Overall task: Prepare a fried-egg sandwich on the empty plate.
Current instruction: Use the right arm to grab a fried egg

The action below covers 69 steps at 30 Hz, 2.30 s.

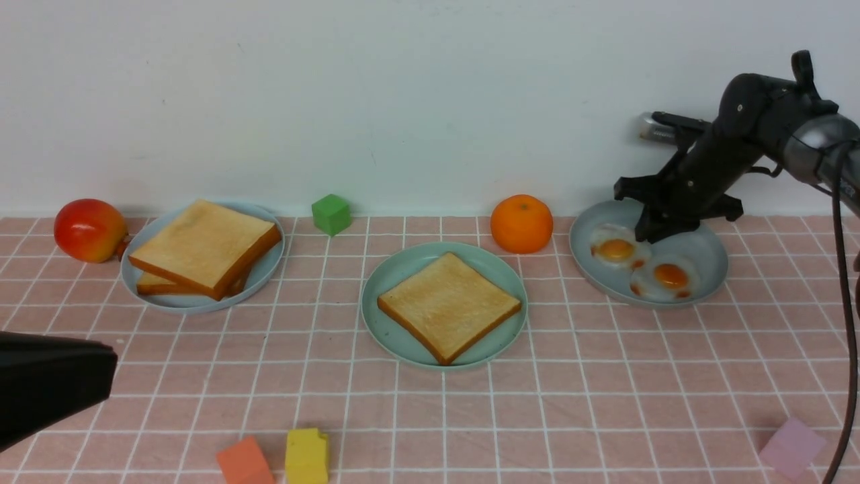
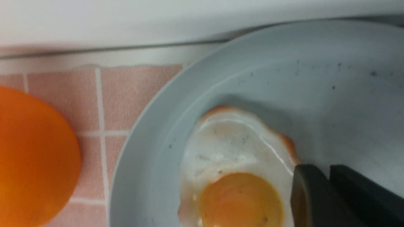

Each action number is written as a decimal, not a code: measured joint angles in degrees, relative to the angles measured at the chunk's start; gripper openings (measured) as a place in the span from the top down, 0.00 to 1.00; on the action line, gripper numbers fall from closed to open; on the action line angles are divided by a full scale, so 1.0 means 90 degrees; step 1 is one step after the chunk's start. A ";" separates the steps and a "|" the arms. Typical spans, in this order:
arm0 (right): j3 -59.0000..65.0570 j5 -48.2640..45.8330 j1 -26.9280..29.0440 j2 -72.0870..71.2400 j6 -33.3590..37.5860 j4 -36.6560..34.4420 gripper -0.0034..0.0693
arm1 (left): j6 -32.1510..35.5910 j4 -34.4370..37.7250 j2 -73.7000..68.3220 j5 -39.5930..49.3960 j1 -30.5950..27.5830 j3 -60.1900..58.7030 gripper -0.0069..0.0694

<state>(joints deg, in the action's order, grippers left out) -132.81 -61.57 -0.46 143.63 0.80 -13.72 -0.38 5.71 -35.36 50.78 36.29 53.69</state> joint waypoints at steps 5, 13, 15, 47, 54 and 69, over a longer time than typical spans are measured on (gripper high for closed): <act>0.0007 -0.0306 -0.0006 -0.0283 0.0257 0.0015 0.97 | 0.0000 0.0000 0.0000 0.0000 0.0000 0.0000 0.93; 0.0014 -0.0984 -0.0048 -0.0438 0.0410 -0.0023 0.96 | 0.0000 0.0000 0.0000 0.0000 0.0000 0.0000 0.93; 0.0019 -0.0999 -0.0088 -0.0493 0.0481 0.0074 0.96 | 0.0000 0.0000 0.0000 0.0000 0.0000 0.0000 0.93; 0.2791 0.1135 -0.0778 -0.1566 0.8079 0.0849 0.35 | -0.0767 -0.0838 -0.0260 -0.1676 0.0000 0.0000 0.92; 0.2791 0.1324 -0.0679 -0.1527 0.8116 0.0862 0.35 | -0.0669 -0.0673 -0.0260 -0.1895 0.0000 0.0000 0.92; 0.2779 0.1610 -0.0650 -0.1347 0.8285 0.0855 0.35 | -0.0643 -0.0635 -0.0260 -0.1895 0.0000 0.0000 0.92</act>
<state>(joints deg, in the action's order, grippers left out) -107.80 -47.08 -6.32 131.51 75.37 -6.02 -6.17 0.00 -37.70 33.72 36.29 53.69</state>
